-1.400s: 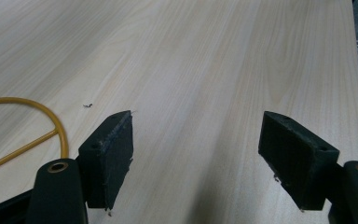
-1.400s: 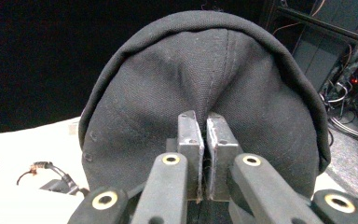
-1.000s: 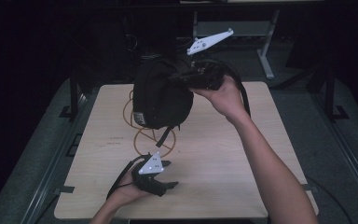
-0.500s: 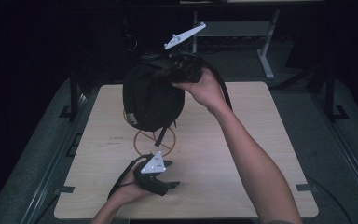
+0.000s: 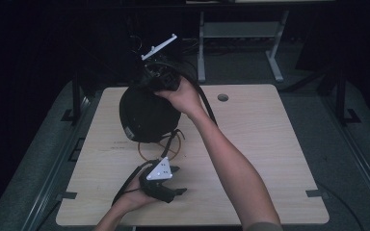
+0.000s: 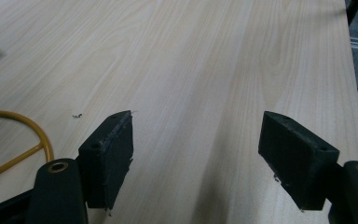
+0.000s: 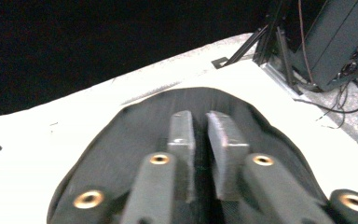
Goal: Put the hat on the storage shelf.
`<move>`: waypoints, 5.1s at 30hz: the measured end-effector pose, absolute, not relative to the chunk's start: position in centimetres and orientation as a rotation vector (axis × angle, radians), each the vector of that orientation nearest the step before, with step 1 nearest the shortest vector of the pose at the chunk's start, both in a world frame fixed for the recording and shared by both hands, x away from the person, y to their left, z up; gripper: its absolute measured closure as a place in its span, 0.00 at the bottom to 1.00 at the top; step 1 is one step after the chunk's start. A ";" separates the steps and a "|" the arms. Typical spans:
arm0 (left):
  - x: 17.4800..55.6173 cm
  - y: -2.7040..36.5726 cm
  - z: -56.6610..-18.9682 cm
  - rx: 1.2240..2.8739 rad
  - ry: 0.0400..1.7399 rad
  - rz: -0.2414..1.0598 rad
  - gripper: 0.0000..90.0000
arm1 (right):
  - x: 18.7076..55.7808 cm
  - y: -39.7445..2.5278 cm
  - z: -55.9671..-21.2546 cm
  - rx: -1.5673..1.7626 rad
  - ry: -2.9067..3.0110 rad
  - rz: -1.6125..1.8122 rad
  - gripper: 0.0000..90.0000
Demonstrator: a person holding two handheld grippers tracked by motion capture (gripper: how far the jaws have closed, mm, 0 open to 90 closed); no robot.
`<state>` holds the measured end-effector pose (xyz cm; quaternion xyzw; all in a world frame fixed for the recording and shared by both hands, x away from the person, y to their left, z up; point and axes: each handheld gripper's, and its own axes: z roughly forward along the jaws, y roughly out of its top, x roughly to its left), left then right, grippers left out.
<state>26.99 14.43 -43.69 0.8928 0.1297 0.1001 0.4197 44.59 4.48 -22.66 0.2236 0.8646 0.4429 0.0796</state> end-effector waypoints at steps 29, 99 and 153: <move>27.0 14.7 -43.7 2.240 0.336 0.263 0.29 | 43.9 -1.6 -22.7 0.759 2.553 1.478 0.44; 26.9 14.5 -44.2 2.266 0.327 0.251 0.28 | 41.7 -11.4 -25.5 0.915 2.518 1.467 0.29; 26.8 14.4 -44.5 2.267 0.339 0.247 0.28 | 39.3 -18.3 -28.7 1.056 2.465 1.432 0.24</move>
